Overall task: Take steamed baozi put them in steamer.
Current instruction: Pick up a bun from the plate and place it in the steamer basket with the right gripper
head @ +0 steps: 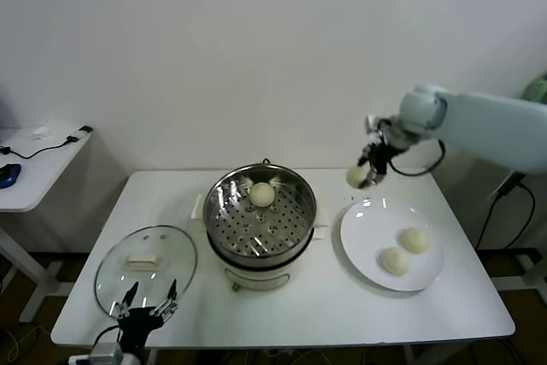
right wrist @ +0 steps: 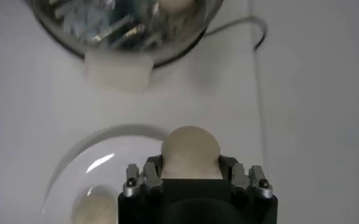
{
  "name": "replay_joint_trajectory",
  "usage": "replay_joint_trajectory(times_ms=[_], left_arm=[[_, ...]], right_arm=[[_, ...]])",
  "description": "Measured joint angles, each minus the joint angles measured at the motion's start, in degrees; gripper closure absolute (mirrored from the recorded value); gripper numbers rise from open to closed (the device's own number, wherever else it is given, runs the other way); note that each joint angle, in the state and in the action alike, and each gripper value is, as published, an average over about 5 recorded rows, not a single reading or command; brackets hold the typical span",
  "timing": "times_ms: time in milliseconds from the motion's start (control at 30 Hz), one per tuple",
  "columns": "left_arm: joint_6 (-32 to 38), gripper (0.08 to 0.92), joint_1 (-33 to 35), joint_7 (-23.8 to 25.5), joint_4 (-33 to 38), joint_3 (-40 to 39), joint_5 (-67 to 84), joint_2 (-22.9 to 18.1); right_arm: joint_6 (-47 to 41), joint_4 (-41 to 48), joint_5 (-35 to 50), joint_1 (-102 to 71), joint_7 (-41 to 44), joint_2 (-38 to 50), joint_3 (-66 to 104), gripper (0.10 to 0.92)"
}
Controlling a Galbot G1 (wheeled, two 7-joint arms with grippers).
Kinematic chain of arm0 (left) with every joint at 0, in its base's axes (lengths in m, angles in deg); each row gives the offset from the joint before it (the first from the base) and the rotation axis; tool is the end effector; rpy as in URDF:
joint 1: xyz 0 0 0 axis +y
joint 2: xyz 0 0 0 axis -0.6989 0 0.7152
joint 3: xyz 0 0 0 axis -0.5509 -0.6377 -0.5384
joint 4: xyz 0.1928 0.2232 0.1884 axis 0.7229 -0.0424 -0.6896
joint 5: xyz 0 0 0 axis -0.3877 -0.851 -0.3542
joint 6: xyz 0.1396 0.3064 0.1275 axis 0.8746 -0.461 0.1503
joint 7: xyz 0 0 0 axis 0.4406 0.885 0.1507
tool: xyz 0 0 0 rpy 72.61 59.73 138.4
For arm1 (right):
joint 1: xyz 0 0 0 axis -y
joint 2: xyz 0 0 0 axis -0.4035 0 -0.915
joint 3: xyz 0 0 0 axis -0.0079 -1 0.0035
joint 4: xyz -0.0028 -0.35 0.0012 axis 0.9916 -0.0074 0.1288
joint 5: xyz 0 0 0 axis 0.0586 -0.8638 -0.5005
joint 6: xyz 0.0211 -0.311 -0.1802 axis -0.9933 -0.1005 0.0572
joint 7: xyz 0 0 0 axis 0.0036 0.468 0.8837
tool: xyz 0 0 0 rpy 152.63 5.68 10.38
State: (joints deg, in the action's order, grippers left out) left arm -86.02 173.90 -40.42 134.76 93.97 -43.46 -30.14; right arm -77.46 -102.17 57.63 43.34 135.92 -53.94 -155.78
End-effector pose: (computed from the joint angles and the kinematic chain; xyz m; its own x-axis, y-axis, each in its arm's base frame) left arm 0.1311 0.0712 -0.3454 -0.9303 -0.0778 0.3584 -0.0848 0.9964 -0.0040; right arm 0.5735 -0.0499 -0.0022 -0.2692 -0.2551 0.9287 -0.9628 0.0482 -0.2658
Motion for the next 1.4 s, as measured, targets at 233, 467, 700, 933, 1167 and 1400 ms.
replay_joint_trajectory(times_ms=[233,467,700,933,1167,1400], left_arm=[[-0.15,0.177,-0.44,0.15,0.25,-0.04,0.12,0.36],[0.13,0.177,-0.51,0.2,0.05,0.17,0.05,0.54],[0.54,0.177,-0.45,0.19,-0.52,0.39,0.06,0.57],[0.61,0.177,-0.31,0.16,-0.63,0.11,0.01,0.56],[0.68,0.177,-0.21,-0.07,-0.61,0.11,0.0,0.49],[0.73,0.177,-0.15,-0.29,-0.5,0.14,0.06,0.45]], right_arm=[[-5.63,-6.61,11.76,5.4,-5.62,-8.06,0.87,0.403],[-9.96,-8.59,16.83,2.2,-11.45,-16.54,2.15,0.406],[-11.74,-5.71,15.61,-4.71,-14.87,-22.94,3.4,0.406],[-12.22,-0.71,12.79,-11.41,-16.54,-27.3,4.6,0.406],[-12.03,3.64,11.11,-15.59,-17.28,-29.34,6.05,0.373],[-10.68,4.84,9.96,-16.31,-16.46,-29.45,6.68,0.219]])
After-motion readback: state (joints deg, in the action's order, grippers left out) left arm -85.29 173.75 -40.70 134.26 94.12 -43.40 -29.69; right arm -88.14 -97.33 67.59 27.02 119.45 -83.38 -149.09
